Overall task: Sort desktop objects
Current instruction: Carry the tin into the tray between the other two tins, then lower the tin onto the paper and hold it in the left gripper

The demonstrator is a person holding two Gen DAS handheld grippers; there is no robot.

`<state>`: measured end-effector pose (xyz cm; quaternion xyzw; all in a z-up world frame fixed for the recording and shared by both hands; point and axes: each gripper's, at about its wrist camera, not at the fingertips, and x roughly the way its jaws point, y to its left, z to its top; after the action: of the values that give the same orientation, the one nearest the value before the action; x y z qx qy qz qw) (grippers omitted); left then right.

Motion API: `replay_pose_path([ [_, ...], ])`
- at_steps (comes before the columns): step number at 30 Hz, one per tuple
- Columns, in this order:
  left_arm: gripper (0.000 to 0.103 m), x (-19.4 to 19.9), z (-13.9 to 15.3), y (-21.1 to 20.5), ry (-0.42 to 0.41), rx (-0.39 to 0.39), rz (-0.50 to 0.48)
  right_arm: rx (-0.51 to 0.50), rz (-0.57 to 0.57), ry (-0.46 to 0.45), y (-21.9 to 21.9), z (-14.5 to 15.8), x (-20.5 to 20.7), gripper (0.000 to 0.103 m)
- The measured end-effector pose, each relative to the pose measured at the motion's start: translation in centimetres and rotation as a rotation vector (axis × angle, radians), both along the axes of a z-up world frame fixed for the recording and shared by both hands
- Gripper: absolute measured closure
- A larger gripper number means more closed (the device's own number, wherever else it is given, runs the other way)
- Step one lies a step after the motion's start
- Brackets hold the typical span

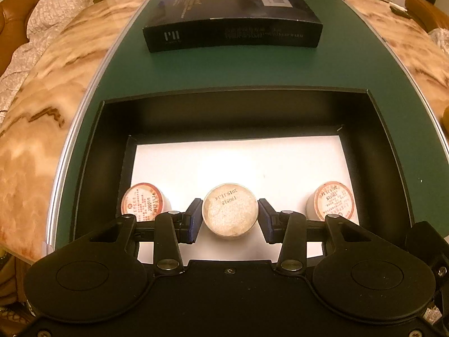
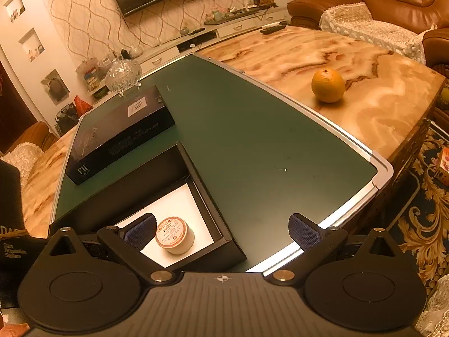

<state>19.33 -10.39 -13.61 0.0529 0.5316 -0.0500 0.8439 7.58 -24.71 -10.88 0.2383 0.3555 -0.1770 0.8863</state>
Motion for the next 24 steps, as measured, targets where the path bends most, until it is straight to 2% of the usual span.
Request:
replay_pose_path([
  [24,0.061,0.1,-1.1,-0.4,0.007,-0.001,0.011,-0.003,0.001,0.008,0.1,0.0,0.1,0.0],
])
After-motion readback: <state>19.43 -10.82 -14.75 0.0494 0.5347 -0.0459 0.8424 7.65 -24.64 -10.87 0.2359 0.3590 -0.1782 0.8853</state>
